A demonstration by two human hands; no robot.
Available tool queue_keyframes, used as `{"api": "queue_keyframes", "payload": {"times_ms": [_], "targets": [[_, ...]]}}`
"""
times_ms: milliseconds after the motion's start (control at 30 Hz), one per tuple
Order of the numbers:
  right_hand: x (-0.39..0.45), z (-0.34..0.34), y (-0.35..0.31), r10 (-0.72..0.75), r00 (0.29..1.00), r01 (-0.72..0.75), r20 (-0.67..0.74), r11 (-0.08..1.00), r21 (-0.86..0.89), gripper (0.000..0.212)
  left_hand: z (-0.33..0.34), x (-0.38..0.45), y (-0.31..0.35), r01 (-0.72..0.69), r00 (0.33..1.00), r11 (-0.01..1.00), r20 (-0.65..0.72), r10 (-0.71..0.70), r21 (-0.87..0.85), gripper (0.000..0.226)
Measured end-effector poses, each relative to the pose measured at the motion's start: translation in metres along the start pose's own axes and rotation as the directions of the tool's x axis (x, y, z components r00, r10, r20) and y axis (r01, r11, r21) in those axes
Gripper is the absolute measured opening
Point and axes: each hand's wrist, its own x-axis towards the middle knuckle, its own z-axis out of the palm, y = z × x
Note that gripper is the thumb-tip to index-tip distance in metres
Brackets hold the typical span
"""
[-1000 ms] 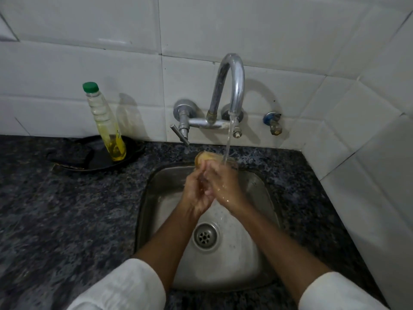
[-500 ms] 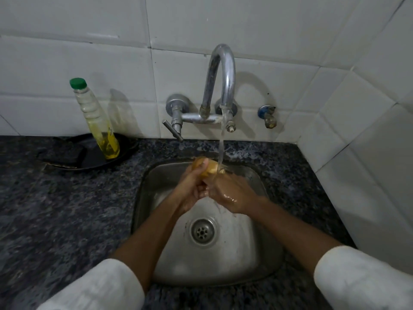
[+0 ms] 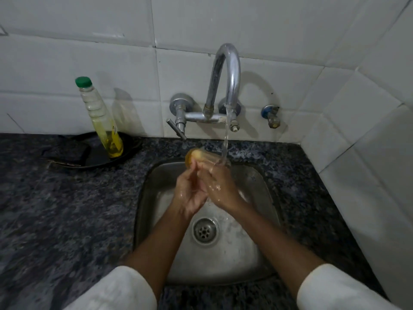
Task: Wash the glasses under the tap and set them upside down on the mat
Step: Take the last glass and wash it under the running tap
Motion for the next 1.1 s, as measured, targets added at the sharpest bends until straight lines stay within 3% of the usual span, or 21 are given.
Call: {"api": "queue_keyframes", "payload": {"times_ms": [67,100,133,200,267,333,400,500,600,667,733,800,833,867,900,933,967,1000,1033,1067,1100], "targets": [[-0.005,-0.001,0.006,0.039,0.995,-0.022,0.089,0.983,-0.18,0.027,0.002,0.005,0.001,-0.024,0.994,0.989,-0.103,0.039,0.147,0.058],[-0.006,-0.002,0.009,0.121,0.988,-0.117,0.097,0.992,-0.048,0.026,0.006,0.006,-0.001,-0.028,0.982,0.968,-0.175,0.074,0.248,0.064],[-0.007,-0.004,0.006,0.242,0.967,-0.254,0.078,0.939,0.233,0.022,0.009,0.007,-0.005,-0.041,0.962,0.943,-0.243,0.127,0.33,0.068],[-0.009,-0.001,0.001,0.547,0.831,-0.437,0.103,0.528,0.728,0.015,0.015,0.006,-0.014,-0.084,0.914,0.906,-0.331,0.236,0.414,0.066],[-0.014,0.006,0.004,0.711,0.662,-0.394,0.239,0.058,0.917,0.021,0.02,0.008,-0.02,-0.128,0.842,0.787,-0.353,0.408,0.603,0.05],[-0.018,0.013,0.007,0.746,0.581,-0.285,0.325,-0.188,0.94,0.028,0.022,0.007,-0.02,-0.168,0.782,0.483,-0.182,0.597,0.859,0.049],[-0.019,0.019,0.007,0.764,0.537,-0.247,0.357,-0.263,0.933,0.03,0.024,0.003,-0.02,-0.255,0.761,0.182,0.08,0.644,0.95,0.057],[-0.017,0.025,0.006,0.75,0.535,-0.217,0.389,-0.323,0.921,0.041,0.025,-0.002,-0.025,-0.358,0.719,-0.094,0.339,0.607,0.929,0.072],[-0.017,0.022,0.004,0.744,0.559,-0.237,0.367,-0.281,0.93,0.036,0.02,-0.004,-0.02,-0.404,0.696,-0.127,0.395,0.6,0.906,0.069],[-0.019,0.019,0.001,0.785,0.538,-0.278,0.308,-0.18,0.944,0.028,0.018,-0.005,-0.012,-0.399,0.725,0.002,0.314,0.614,0.917,0.065],[-0.023,0.018,0.0,0.803,0.576,-0.294,0.155,0.026,0.956,0.023,0.018,-0.004,-0.007,-0.321,0.774,0.268,0.088,0.627,0.908,0.066],[-0.03,0.013,-0.004,0.668,0.742,-0.306,-0.06,0.418,0.855,0.016,0.015,0.0,-0.002,-0.131,0.867,0.654,-0.234,0.44,0.745,0.049],[-0.033,0.01,-0.004,0.512,0.848,-0.301,-0.137,0.678,0.67,0.011,0.014,0.001,0.001,-0.003,0.924,0.788,-0.3,0.239,0.616,0.045],[-0.035,0.008,0.0,0.314,0.941,-0.258,-0.128,0.908,0.33,0.01,0.011,-0.001,0.003,0.106,0.951,0.843,-0.3,0.068,0.528,0.051],[-0.036,0.006,0.006,0.144,0.989,-0.146,-0.031,0.982,-0.121,0.015,0.007,-0.004,0.003,0.153,0.966,0.876,-0.257,-0.034,0.458,0.059],[-0.033,0.007,0.012,0.077,0.995,-0.043,0.064,0.904,-0.426,0.021,0.003,-0.004,0.001,0.138,0.975,0.9,-0.217,-0.05,0.413,0.063],[-0.029,0.005,0.013,0.084,0.993,-0.027,0.081,0.842,-0.539,0.026,0.0,-0.003,-0.001,0.106,0.981,0.926,-0.192,-0.037,0.362,0.061],[-0.026,0.005,0.009,0.128,0.991,-0.098,0.029,0.871,-0.482,0.028,0.001,-0.006,-0.005,0.06,0.987,0.941,-0.163,-0.005,0.334,0.056],[-0.021,0.004,0.006,0.215,0.974,-0.227,-0.075,0.939,-0.258,0.027,-0.001,-0.007,-0.009,0.018,0.989,0.95,-0.143,0.028,0.311,0.048],[-0.014,0.005,0.004,0.348,0.93,-0.34,-0.12,0.937,0.085,0.023,-0.002,-0.007,-0.012,0.001,0.991,0.955,-0.131,0.039,0.297,0.041],[-0.009,0.005,0.0,0.468,0.878,-0.399,-0.096,0.829,0.392,0.02,0.0,-0.007,-0.014,-0.012,0.991,0.958,-0.125,0.05,0.287,0.042]]}}
